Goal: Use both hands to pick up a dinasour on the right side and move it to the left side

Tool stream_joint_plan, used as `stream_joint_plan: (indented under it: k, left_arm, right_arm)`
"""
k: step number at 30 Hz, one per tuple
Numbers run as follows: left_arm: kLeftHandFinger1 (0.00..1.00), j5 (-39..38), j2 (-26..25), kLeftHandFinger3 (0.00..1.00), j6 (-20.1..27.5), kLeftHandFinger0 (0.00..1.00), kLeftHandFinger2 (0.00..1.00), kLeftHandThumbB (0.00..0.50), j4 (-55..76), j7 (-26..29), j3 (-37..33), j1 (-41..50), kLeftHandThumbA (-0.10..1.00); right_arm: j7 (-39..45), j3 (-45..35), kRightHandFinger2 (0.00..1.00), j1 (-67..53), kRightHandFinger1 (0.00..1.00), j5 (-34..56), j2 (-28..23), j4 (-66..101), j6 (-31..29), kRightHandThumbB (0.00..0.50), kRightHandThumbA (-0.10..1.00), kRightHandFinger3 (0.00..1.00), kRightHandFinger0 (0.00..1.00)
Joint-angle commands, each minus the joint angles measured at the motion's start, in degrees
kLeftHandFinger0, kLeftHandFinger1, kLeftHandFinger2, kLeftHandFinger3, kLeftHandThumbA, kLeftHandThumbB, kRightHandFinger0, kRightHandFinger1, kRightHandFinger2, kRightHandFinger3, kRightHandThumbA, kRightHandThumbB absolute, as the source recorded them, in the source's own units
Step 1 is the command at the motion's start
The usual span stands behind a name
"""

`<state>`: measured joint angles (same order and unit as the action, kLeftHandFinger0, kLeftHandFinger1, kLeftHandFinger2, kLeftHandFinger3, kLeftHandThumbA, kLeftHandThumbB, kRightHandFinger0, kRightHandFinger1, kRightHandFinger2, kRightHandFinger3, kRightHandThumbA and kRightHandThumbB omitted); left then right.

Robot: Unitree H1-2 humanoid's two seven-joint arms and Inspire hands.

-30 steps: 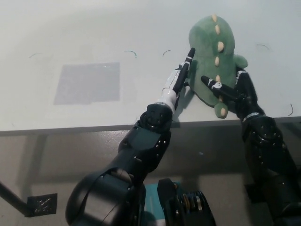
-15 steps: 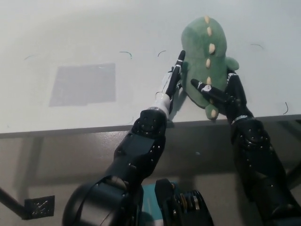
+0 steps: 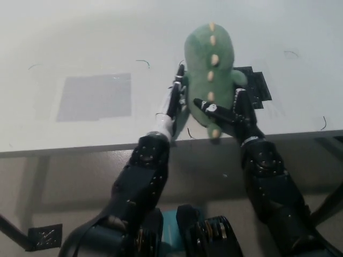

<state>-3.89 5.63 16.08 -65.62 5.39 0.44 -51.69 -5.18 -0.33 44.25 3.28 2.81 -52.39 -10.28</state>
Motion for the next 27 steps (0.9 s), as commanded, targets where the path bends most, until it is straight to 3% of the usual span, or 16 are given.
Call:
stream_joint_plan:
  k: [1,4,10,11,14,18,21,22,27]
  left_arm:
    - [1.0,0.0,0.7,1.0,-4.6,1.0,1.0,0.133,3.6,-2.4,-0.3,2.1,1.0]
    - [1.0,-0.7,-1.0,1.0,-5.7,1.0,1.0,0.103,8.9,-4.3,-0.2,5.1,1.0]
    - [1.0,-1.5,-2.0,1.0,-7.5,1.0,1.0,0.089,15.0,-4.2,0.3,8.5,1.0]
    - [1.0,-1.4,-2.3,1.0,-8.0,1.0,1.0,0.111,16.0,-4.1,0.4,9.1,1.0]
    - [1.0,-1.4,-3.2,1.0,-8.1,1.0,1.0,0.11,18.3,-4.4,0.3,10.7,1.0]
    - [1.0,-2.2,-4.2,1.0,-8.9,1.0,1.0,0.115,21.3,-4.5,0.8,12.2,1.0]
    - [1.0,-3.8,-4.7,1.0,-9.4,1.0,1.0,0.089,24.1,-5.2,1.8,13.2,1.0]
    - [1.0,-3.7,-5.0,1.0,-10.1,1.0,1.0,0.114,24.9,-5.2,2.0,13.5,1.0]
    - [1.0,-3.4,-6.3,1.0,-11.7,1.0,1.0,0.144,26.7,-5.1,2.4,13.6,1.0]
  right_arm:
    - [1.6,2.9,1.0,2.1,1.0,-2.0,4.6,-0.1,1.9,0.144,1.0,1.0,1.0]
    - [1.8,4.7,1.0,2.9,1.0,-3.4,5.6,-0.5,2.5,0.085,1.0,1.0,1.0]
    - [0.6,6.5,1.0,3.1,1.0,-4.0,6.5,-0.8,2.2,0.096,1.0,1.0,1.0]
    - [1.1,7.2,1.0,3.5,1.0,-4.3,7.0,-1.2,2.2,0.057,1.0,1.0,1.0]
    - [2.3,7.9,1.0,3.5,1.0,-4.0,7.7,-0.2,3.0,0.026,1.0,1.0,1.0]
    - [1.9,8.4,1.0,4.6,1.0,-4.1,8.8,-1.5,2.8,0.052,1.0,1.0,1.0]
    - [2.2,8.8,1.0,6.0,1.0,-4.5,9.6,-3.8,0.5,0.048,1.0,1.0,1.0]
    - [2.1,8.7,1.0,6.5,1.0,-4.5,9.9,-4.7,-0.5,0.045,1.0,1.0,1.0]
    - [2.2,8.9,1.0,8.5,1.0,-4.5,10.7,-5.8,0.0,0.044,1.0,1.0,1.0]
